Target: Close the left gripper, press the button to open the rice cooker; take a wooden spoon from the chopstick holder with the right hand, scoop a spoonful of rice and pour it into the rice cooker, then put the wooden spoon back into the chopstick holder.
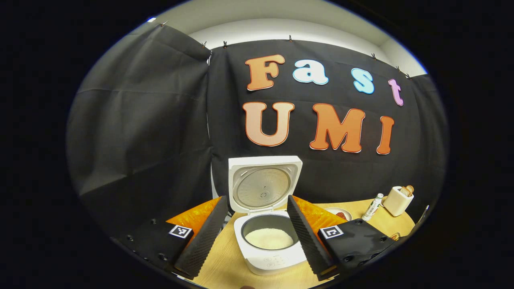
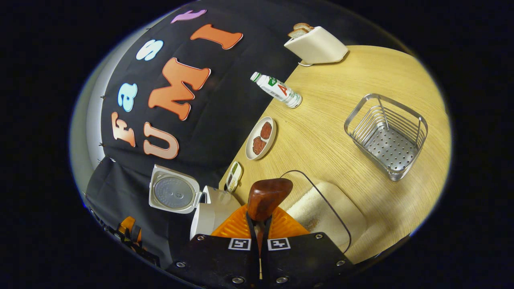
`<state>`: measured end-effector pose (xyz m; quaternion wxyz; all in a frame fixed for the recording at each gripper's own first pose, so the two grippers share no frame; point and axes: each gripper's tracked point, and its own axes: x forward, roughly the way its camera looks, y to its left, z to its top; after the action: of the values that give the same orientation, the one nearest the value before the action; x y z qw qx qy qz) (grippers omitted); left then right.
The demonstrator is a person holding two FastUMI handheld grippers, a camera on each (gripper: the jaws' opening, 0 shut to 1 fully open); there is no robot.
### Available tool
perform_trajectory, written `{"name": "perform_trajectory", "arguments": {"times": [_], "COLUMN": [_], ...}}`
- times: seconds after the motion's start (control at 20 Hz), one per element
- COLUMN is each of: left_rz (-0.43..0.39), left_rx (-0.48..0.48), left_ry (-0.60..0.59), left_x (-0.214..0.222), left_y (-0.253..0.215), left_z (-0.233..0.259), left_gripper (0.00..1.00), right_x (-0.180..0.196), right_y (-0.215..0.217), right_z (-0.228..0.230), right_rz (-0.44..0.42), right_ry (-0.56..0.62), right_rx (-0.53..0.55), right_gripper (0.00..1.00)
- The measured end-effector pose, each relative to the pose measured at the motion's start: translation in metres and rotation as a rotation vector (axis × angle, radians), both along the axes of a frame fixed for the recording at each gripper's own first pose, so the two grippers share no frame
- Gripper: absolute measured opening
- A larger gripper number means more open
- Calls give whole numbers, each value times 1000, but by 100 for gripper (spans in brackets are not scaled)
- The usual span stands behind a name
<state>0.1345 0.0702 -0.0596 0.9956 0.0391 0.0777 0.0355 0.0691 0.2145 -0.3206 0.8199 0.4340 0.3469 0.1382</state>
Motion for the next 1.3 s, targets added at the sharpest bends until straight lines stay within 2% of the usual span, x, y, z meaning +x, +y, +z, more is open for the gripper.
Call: {"name": "perform_trajectory", "arguments": {"times": [0.25, 0.4, 0.55, 0.9, 1.1, 1.3], "left_rz": [-8, -13, -12, -24, -8, 7], "left_rx": [2, -3, -14, -32, -37, -38], "left_ry": [-7, -10, -8, -6, -2, -2], "left_x": [0, 1, -2, -9, -14, -21], "left_y": [-2, 0, 6, 20, 35, 50], "left_z": [1, 1, 0, -2, -3, 0], "left_gripper": [100, 100, 100, 100, 100, 100], "right_x": [5, 12, 24, 55, 78, 95], "right_y": [-5, -4, 8, 66, 102, 149], "right_z": [33, 58, 86, 142, 171, 195], "right_rz": [-40, -38, -33, 37, 67, 104], "right_ry": [5, -29, -50, -101, -165, -198], "right_rx": [55, 44, 85, 144, 106, 128], "right_gripper": [1, 1, 1, 1, 1, 1]}}
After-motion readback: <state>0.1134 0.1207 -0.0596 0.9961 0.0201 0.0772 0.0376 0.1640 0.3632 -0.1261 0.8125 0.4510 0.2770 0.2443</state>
